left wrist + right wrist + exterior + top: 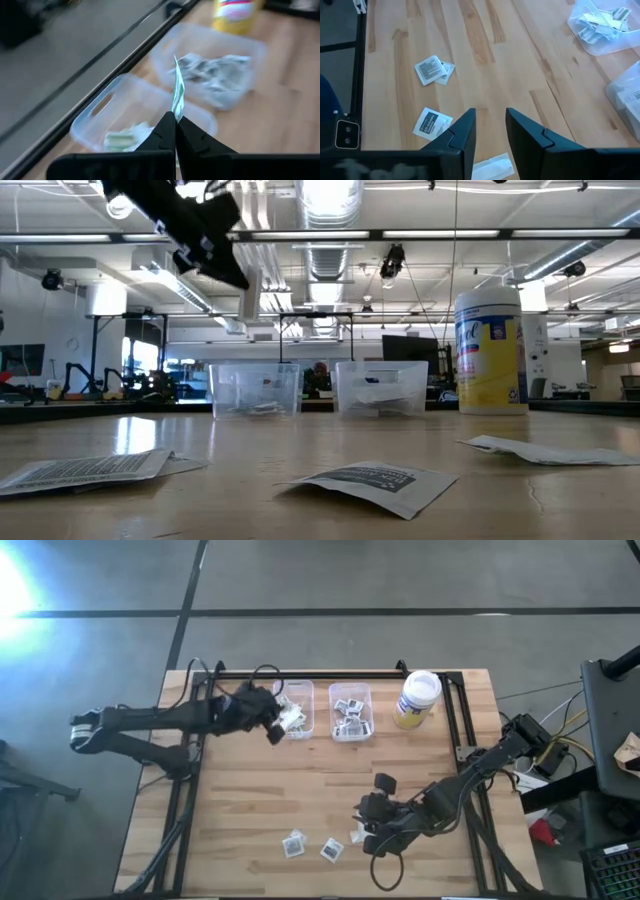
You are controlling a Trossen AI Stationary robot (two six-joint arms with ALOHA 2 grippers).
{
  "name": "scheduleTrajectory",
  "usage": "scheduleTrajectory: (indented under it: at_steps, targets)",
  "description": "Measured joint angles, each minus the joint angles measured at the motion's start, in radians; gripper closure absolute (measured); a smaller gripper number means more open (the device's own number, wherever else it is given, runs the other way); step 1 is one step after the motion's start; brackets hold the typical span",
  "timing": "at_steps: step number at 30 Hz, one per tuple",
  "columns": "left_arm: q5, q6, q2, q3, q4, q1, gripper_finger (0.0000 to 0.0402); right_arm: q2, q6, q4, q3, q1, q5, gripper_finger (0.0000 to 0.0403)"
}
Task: Pick & Place First Aid Supplies
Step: Put the green bandage pack into the left transparent bin
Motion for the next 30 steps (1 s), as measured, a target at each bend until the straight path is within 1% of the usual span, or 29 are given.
scheduleTrajectory:
  at_steps: [4,8,13,20,23,30]
  targets:
    - [0.001,-0.074,0.030,-0.025,0.003,0.082,0.0401,0.000,0.001,0.001,-0.003,0.000,0.000,0.0306]
    - [0.004,-0.137,0.074,-0.043,0.012,0.120,0.0401,0.000,0.001,0.004,-0.014,0.000,0.000,0.0312]
    - [0.018,-0.169,0.145,-0.068,0.073,0.122,0.0401,0.000,0.001,0.028,-0.042,0.000,0.001,0.0319]
    - [0.018,-0.165,0.227,-0.078,0.117,0.122,0.0401,0.001,0.001,0.092,-0.073,0.000,-0.002,0.0328]
    - [0.018,-0.151,0.246,-0.078,0.123,0.123,0.0401,0.001,0.002,0.109,-0.073,0.002,-0.021,0.0332]
    - [0.011,-0.152,0.248,-0.078,0.128,0.124,0.0401,0.001,0.029,0.114,-0.073,0.021,-0.024,0.0333]
